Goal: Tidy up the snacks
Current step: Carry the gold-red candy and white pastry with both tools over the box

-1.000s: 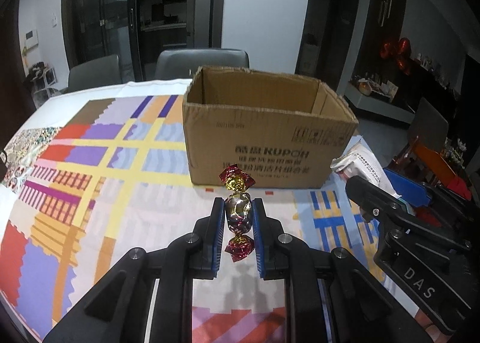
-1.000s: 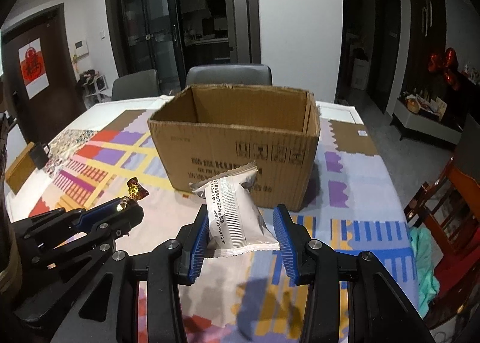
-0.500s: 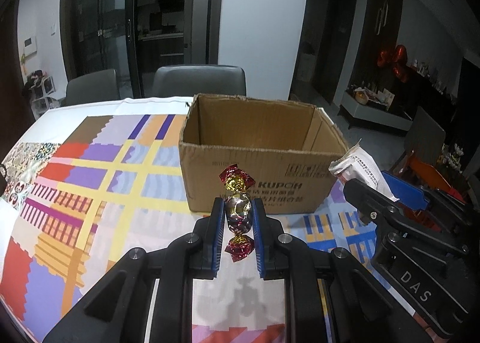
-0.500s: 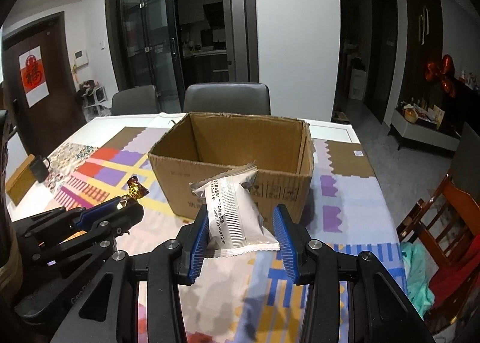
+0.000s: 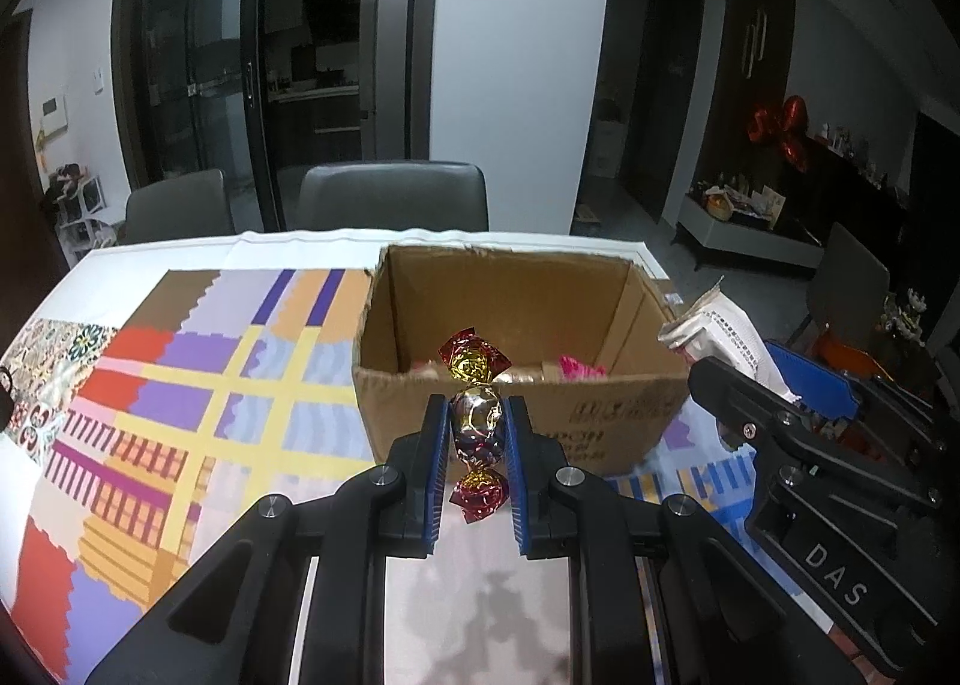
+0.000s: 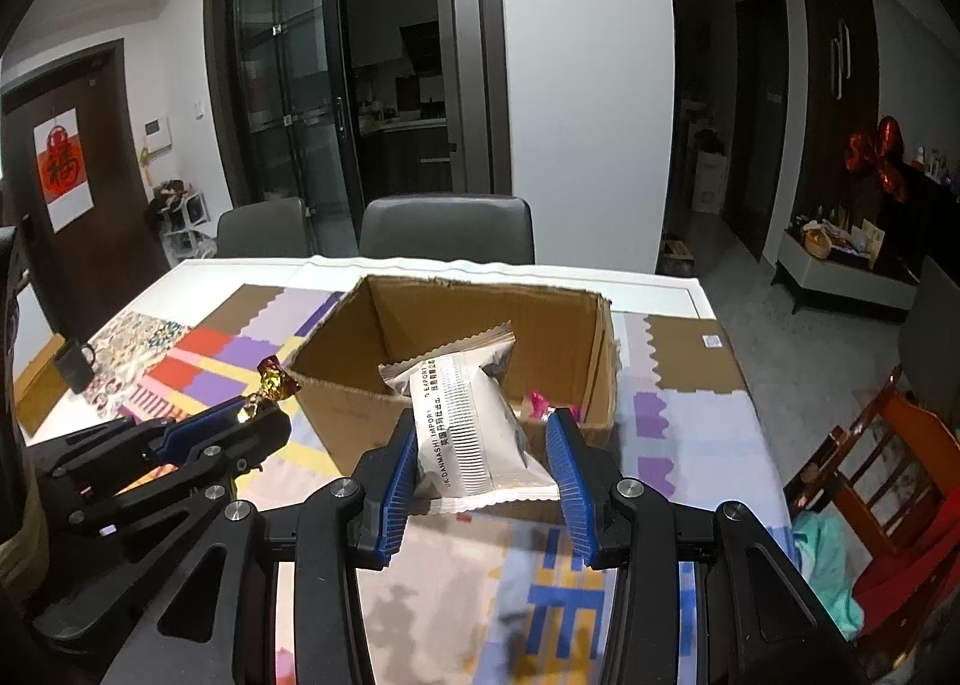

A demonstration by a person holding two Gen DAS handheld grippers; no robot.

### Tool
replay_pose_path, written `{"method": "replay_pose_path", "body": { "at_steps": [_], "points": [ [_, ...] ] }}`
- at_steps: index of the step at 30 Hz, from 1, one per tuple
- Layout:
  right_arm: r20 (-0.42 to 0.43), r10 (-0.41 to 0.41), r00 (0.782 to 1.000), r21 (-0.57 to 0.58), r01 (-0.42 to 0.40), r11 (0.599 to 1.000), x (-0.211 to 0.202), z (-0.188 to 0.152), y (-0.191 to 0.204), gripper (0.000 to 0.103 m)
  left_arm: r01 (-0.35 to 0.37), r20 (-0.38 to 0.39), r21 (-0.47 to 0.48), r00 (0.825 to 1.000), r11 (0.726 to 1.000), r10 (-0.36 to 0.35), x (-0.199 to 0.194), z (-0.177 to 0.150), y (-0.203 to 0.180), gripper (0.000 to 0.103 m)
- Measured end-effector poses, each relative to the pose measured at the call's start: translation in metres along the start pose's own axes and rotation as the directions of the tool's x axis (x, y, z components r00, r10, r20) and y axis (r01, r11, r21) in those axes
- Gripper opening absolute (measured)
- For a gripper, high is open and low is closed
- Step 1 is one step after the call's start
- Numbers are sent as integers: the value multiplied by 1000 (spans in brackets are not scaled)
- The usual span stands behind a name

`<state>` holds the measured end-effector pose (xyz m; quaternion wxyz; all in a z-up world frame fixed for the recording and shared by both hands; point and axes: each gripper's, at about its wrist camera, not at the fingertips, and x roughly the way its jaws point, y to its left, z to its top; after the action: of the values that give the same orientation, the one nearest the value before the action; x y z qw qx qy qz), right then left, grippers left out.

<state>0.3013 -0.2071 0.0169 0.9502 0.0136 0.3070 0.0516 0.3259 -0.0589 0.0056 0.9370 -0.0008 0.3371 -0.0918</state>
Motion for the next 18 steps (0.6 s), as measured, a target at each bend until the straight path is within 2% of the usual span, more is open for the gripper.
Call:
{"method": "replay_pose_path", "body": {
  "at_steps": [18],
  "points": [
    [35, -16, 999, 13, 16, 1000, 21, 35, -4, 44, 20, 16, 27, 1000, 999, -20, 29, 40, 2, 19]
  ]
}}
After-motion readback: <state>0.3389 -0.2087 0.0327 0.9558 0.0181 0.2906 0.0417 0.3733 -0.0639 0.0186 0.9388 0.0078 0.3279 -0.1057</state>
